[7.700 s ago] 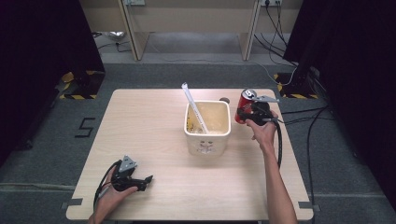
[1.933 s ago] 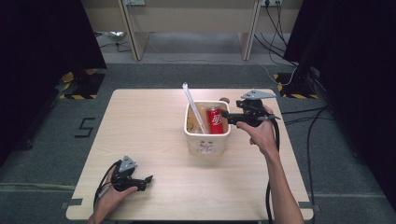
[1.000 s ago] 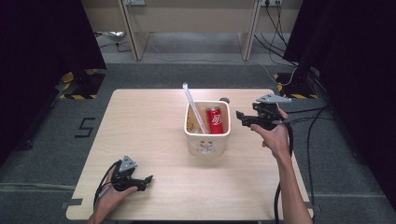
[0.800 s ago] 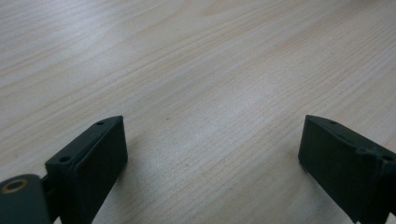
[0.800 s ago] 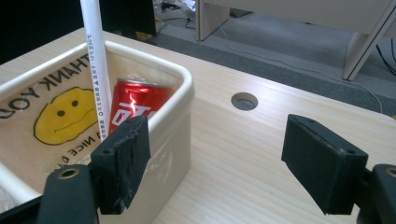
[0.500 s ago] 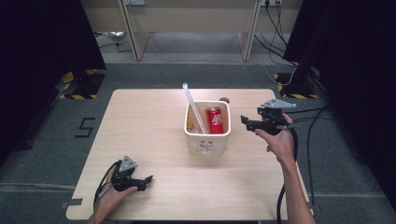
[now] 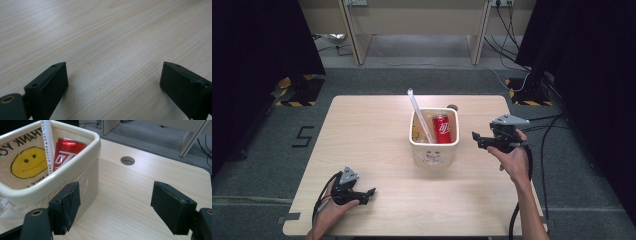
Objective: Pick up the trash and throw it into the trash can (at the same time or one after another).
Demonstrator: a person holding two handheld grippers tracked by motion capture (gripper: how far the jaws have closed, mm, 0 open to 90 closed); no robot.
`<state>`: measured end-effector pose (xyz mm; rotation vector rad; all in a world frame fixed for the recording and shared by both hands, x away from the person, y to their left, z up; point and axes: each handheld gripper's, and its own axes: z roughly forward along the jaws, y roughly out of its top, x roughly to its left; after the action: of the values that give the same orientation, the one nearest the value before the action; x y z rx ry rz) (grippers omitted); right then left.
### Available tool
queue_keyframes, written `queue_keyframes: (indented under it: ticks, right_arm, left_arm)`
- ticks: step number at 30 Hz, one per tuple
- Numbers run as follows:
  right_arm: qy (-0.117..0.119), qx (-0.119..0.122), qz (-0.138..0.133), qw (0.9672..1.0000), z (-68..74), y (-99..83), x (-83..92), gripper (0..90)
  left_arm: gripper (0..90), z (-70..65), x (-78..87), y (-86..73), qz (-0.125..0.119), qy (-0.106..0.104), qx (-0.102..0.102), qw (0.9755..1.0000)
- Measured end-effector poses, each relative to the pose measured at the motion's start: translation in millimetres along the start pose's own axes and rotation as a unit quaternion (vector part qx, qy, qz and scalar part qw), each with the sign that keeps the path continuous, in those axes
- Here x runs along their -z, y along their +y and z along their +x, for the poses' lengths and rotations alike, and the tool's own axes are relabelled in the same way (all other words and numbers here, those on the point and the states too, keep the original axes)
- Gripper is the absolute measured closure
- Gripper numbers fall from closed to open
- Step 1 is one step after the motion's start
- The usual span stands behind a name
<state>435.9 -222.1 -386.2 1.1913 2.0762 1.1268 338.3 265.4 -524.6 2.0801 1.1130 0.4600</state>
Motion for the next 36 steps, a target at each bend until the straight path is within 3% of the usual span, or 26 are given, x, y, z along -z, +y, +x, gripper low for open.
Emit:
queue_keyframes:
  ticks: [4,12,16,36]
  right_arm:
    - [-0.011,0.013,0.009,0.9998,2.3,-3.8,1.4,23.7]
    - [0.000,0.017,0.006,0.9998,10.9,-12.1,5.4,23.7]
    - [-0.010,0.027,0.011,0.9995,14.0,-15.2,8.4,23.7]
    - [0.016,0.029,0.015,0.9993,33.0,-47.0,8.4,23.6]
  left_arm:
    - [7.3,0.1,0.1,0.0,0.000,0.000,-0.001,1.0000]
    - [7.3,0.0,0.0,0.0,0.000,0.000,0.000,1.0000]
    - [7.3,0.1,0.0,0.0,0.000,0.000,-0.001,1.0000]
    - [7.3,0.1,0.1,0.0,0.001,0.000,-0.001,1.0000]
